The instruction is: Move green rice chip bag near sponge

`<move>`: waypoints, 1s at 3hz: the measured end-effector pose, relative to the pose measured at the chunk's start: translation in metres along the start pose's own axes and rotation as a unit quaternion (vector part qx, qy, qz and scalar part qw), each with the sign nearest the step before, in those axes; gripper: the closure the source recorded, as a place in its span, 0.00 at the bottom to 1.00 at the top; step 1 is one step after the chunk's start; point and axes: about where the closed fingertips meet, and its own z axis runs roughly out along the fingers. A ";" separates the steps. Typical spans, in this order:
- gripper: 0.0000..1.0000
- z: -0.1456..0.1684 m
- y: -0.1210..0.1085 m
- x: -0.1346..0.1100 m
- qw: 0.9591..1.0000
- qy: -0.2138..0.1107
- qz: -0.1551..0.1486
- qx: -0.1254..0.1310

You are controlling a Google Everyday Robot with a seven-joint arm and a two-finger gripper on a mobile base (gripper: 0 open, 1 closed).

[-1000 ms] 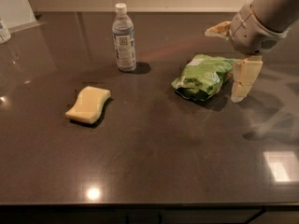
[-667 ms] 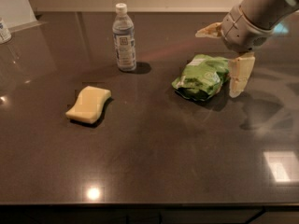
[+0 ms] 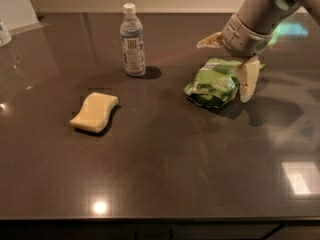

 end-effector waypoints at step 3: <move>0.38 0.030 -0.002 0.005 0.998 0.016 -0.042 -0.035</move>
Offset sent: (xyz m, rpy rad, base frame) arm 0.0105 0.0043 -0.0314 -0.1015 0.0220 0.0880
